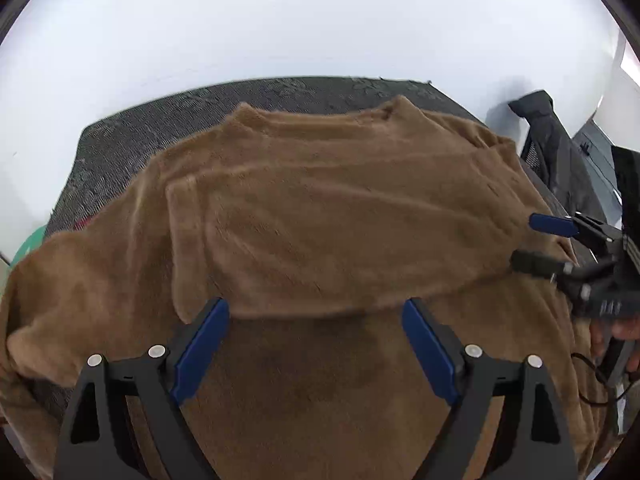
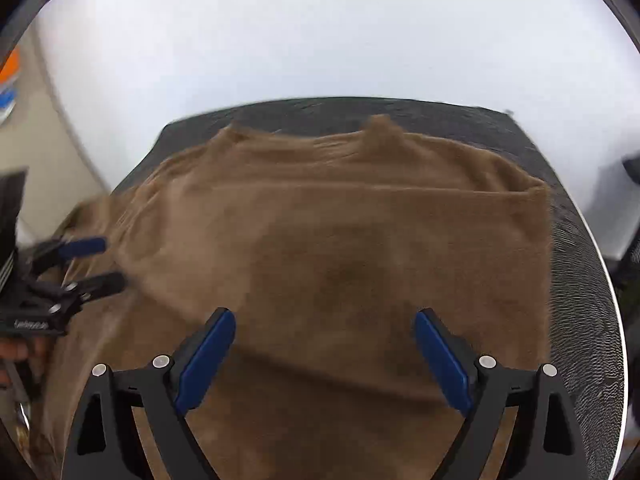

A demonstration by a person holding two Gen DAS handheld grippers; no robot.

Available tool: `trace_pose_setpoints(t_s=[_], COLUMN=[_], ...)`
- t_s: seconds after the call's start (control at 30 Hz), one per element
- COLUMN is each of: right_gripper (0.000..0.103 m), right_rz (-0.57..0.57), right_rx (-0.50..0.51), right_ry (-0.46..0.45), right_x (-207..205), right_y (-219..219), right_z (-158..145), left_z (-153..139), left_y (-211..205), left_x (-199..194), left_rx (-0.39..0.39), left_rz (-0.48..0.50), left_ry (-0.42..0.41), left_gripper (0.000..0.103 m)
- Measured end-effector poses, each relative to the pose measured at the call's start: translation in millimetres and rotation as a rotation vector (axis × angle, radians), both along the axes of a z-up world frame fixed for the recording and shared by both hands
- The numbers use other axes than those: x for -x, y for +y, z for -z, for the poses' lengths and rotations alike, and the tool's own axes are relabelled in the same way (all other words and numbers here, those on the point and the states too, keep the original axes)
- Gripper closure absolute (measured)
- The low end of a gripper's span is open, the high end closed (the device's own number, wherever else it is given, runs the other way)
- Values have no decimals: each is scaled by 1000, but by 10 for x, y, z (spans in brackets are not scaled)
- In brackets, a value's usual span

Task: Fold clothes
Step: 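Grasp the other sleeve cuff with the right tool and lift it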

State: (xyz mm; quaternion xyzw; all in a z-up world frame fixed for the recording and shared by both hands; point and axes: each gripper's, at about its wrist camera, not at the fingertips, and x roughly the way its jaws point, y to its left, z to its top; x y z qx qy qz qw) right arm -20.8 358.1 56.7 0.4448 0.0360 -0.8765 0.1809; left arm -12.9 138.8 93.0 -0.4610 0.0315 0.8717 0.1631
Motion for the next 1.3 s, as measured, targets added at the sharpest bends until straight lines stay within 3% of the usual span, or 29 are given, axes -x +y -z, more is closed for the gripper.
trace_pose_setpoints(t_s=[0.1, 0.2, 0.33, 0.53, 0.8, 0.9, 1.07, 1.17, 1.3], right_gripper=[9, 1, 1, 1, 0, 0, 0, 0, 0], right_rz=[-75, -99, -92, -91, -94, -89, -68, -47, -268], right_rx=[-75, -165, -149, -147, -141, -147, -178, -248, -234], right_ry=[-25, 13, 2, 2, -4, -2, 16, 99, 234], right_x=[-160, -279, -288, -320, -299, -301, -332, -465, -834], right_y=[-231, -329, -300, -293, -298, -314, -357, -538, -1126], right_z=[151, 270, 300, 306, 312, 313, 296, 204, -30], left_z=[110, 252, 293, 284, 83, -5, -148, -195, -195], left_y=[38, 6, 4, -33, -414, -667, -1307, -1682, -2160], left_x=[-114, -178, -281, -312, -710, -942, -1194, -1325, -1495], left_rx=[25, 31, 49, 28, -285, -336, -404, -416, -410], left_rz=[10, 10, 19, 2, 3, -21, -149, -233, -370], left_ry=[-12, -48, -6, -12, -65, -37, 28, 64, 105], left_gripper=[12, 12, 10, 8, 8, 8, 8, 8, 3])
